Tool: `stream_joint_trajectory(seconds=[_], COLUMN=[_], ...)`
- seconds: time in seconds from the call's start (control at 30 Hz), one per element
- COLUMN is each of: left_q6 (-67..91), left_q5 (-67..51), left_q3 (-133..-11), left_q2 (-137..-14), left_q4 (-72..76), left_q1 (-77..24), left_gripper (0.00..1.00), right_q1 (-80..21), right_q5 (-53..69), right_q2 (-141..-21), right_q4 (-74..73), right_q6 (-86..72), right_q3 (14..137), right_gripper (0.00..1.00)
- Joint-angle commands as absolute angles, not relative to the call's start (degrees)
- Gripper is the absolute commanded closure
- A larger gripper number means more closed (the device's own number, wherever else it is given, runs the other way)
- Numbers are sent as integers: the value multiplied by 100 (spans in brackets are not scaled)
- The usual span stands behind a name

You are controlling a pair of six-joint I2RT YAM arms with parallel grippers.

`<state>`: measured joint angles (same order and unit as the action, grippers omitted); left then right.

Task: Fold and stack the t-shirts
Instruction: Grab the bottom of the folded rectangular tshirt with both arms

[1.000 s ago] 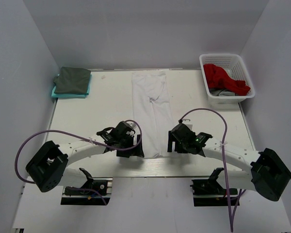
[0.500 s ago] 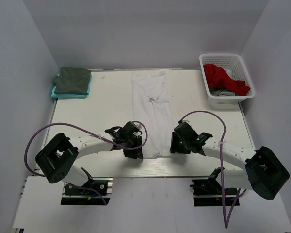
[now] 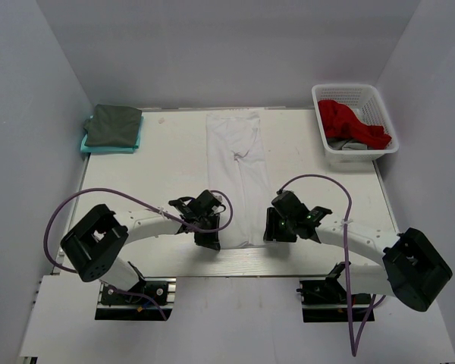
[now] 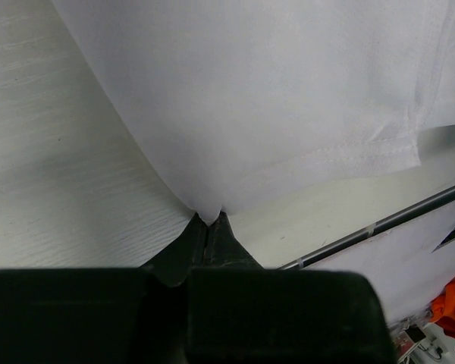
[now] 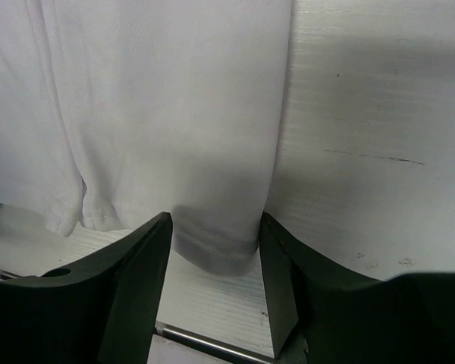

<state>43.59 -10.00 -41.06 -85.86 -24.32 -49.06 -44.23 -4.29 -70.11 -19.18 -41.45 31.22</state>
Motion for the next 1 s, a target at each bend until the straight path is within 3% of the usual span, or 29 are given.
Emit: stream_joint_trajectory(seconds=[0.0,0.37,0.43,0.47,0.6,0.97], left_q6=[4263,4420,4421,4421,4421,3973], left_q5=[-475,-702,-764,-765,-817,-299], left_q3=[-4061,-3912,-3911,-3911,-3972,-5008], left_q2=[-8885,-8534,-8482,-8481,-8281,-7822], left_q4=[-2847,-2691,-2629,-2628,-2576,-2584], left_q1=[-4939,-4939,-4939,-4939,-4939,-4834], left_gripper=[100,100,100,100,100,100], right_q1=[-4412,-4412,-4430,-4430,-4421,-4333], right_q5=[-606,-167,-141,-158,-307,-1344], right_q2=[-6970,-6970,-6952,-6909,-6829,-7110], right_q4=[-2487,-2540,-2549,-2558,-2522,-2550], right_q6=[-4210,-4324,-4316,-4307,-4263,-4052], right_q3=[3173,3006,3006,3023,3146,4490], right_gripper=[44,49,53,68,100,100])
